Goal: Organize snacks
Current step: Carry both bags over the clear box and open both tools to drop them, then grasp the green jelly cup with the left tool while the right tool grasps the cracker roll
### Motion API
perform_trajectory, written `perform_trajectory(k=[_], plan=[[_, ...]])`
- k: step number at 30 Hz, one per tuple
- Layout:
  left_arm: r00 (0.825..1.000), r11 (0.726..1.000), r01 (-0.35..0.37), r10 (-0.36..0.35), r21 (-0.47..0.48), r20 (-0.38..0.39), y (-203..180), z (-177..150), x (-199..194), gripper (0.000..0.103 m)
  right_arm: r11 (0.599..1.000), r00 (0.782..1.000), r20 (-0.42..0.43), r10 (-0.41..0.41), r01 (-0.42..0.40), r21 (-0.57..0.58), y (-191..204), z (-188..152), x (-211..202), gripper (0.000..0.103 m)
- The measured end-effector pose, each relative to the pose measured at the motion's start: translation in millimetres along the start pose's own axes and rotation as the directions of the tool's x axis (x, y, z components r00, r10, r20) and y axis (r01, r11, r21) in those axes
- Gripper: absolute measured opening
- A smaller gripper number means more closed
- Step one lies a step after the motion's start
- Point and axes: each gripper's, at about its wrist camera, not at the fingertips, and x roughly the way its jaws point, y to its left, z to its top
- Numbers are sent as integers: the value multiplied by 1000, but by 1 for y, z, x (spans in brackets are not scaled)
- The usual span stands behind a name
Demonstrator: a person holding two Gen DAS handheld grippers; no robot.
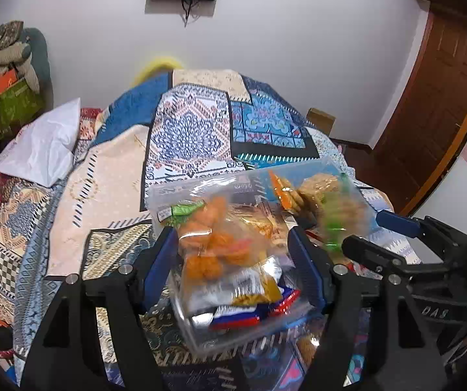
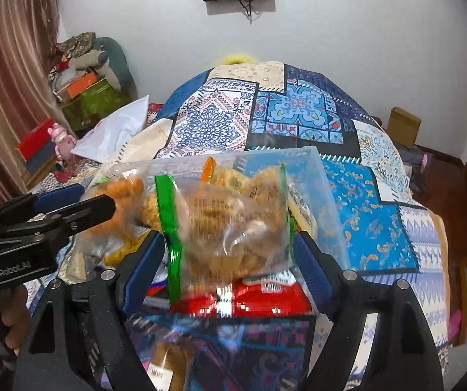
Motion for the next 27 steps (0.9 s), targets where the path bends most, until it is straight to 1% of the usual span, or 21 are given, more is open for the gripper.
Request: perform_trajectory(k=[3,5,9,14,17,21,23,25,27], plan=[[1000,1000,-2,1,20,26,-2,-4,-19,74,1000,1000,20,1,-1,-6,1,-3,-14,79],[999,999,-13,11,50,37,-6,-10,-32,74,1000,1000,28,8,-8,-13,3,-7,-24,80],[999,995,-41,38,90,31,-10,-27,-49,78,1000,1000,22,17,-17,-26,7,-16,-34,80],[999,992,-46,49,120,-19,-13,-58,-61,78,997,999,-32,42,-44,-56,17,-43,-37,80],[997,991,-46,52,124,-49,-12,-76,-63,78,996,995,-84,59,-64,-63,23,-62,-30,80],[995,993,-40,50,114,-86,-10,-95,-61,78,994,982,-159,101,-106,-23,26,-83,-14,79],[993,993,-43,55,114,-102,-9,-103,-59,78,993,974,-198,113,-116,-5,26,-92,-3,74],[991,992,-60,72,111,-109,-9,-111,-56,78,992,965,-233,120,-122,6,26,-99,7,60],[989,992,-74,87,106,-117,-10,-117,-54,78,988,954,-255,155,-152,33,26,-103,14,55]])
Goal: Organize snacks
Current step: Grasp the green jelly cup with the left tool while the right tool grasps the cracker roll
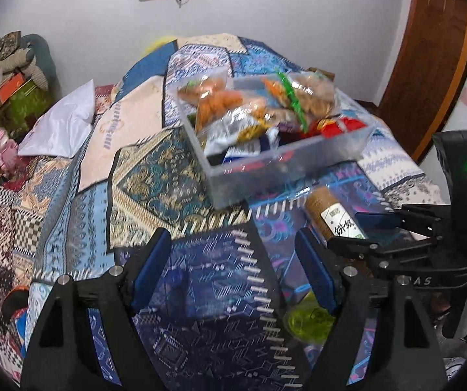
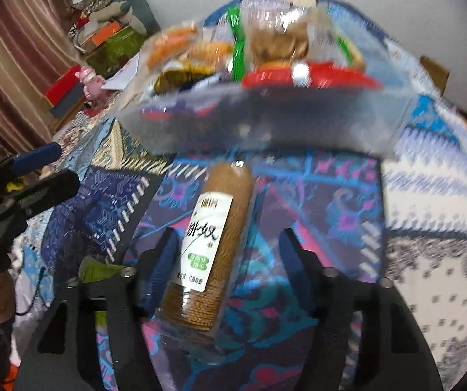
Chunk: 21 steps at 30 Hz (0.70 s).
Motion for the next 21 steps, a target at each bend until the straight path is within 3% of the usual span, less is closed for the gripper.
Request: perform_trajectory(k=[2,8,12,21], plan=[[1000,1000,9,-9,1,-11,-2,-5,2,78,999,1000,-9,30,-30,28,-1,-1,5,54],[999,999,33,-32,8,-24,-11,-16,4,78,998,1000,-9,-19,18,-58,18,-3,9,41],[997,998,58,-59,-9,-41,-14,-20,3,78,1000,1000,-10,9,-9,-27,11,-4,3,35],[993,995,88,-85,41,-85,-43,-35,5,78,1000,1000,18,-22,22,19,-12,-25,-23,33]])
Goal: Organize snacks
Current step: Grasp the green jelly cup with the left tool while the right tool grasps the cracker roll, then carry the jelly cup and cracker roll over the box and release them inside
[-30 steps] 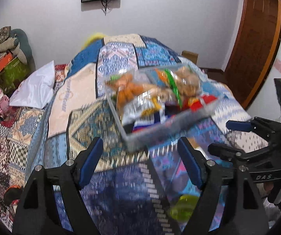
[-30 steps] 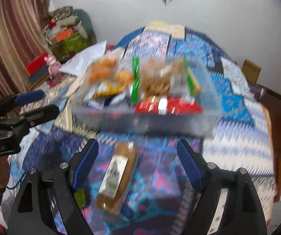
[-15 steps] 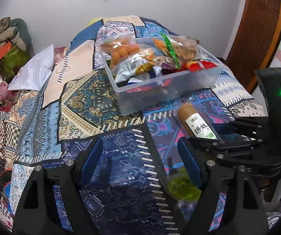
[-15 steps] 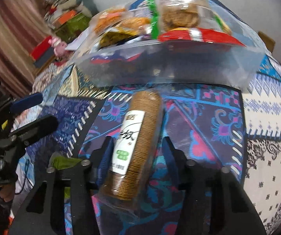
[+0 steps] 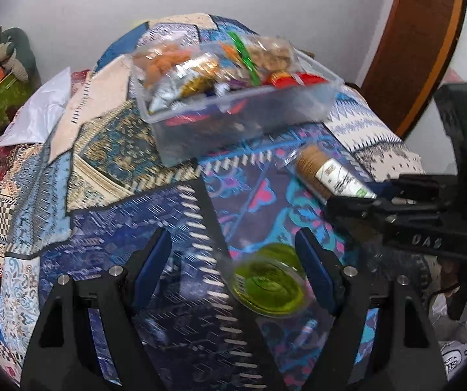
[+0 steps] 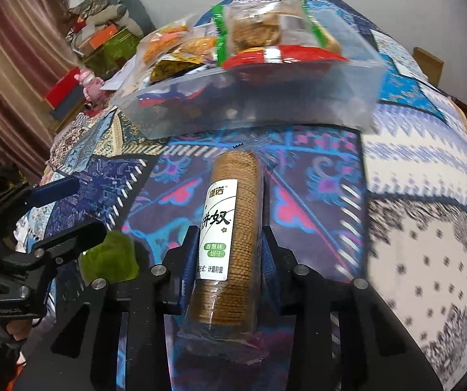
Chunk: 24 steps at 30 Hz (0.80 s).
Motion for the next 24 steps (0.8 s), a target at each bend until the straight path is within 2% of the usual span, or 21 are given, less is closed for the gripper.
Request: perform_trajectory(k=[5,6,9,13,17,24], plan=[[999,999,50,-49,17,-20,-11,-11,6,77,1000,1000,11,-5,5,12,-4,-7,-7,33],[998,998,58,-58,21,-22,-12,-13,7,75,1000,1000,12,-3,3,13,-3,-8,-8,33],[995,995,92,-90,29,-51,-17,-17,13,58,1000,1000,25,5,-5,16,-5,-10,-13,33],[995,995,94,-93,23,-39,-15,-20,12,57,999,999,49,21,-23,25,-6,-10,-19,33],[998,998,58,-57,17,-27,-10,-15,9,57,999,996,82,30,-32,30,-6,-7,-28,33],[998,998,48,-46,-32,52,5,21,-9,57,998,987,157,33,-40,42,-9,8,-49,33]])
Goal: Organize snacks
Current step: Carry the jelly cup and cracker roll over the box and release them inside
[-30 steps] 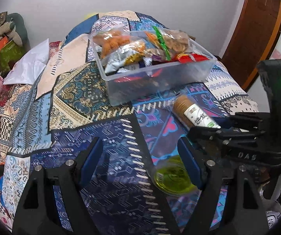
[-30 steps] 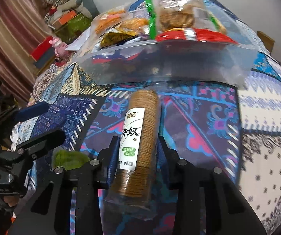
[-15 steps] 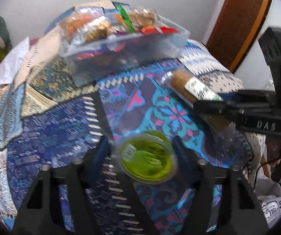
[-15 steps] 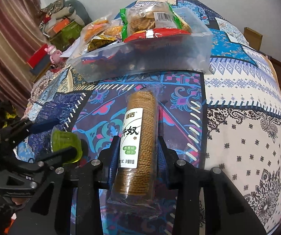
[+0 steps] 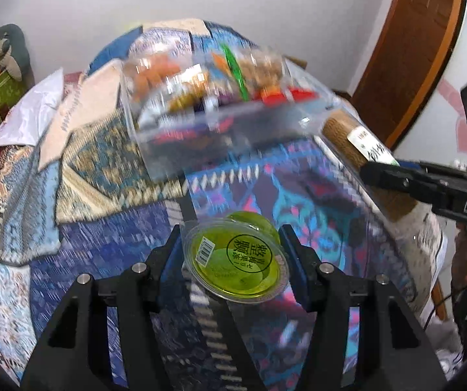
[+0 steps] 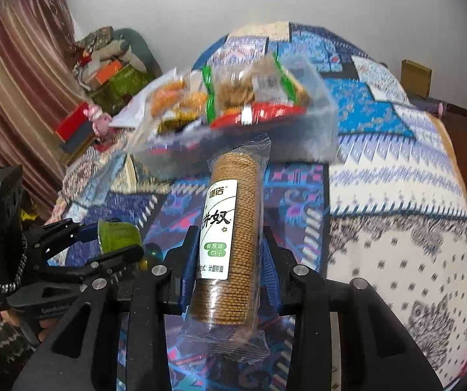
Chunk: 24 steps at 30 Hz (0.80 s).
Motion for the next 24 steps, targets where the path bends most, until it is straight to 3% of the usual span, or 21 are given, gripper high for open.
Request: perform_trajectory(k=[11,24], plan=[[988,1000,-15,18,-21,150,3,82,-4,57,999,989,140,-46,44,17,-17,54,-13,33],[987,998,-50,55,-41,151,13,141,51,57,993,978,167,-121,119,23,-45,112,18,33]])
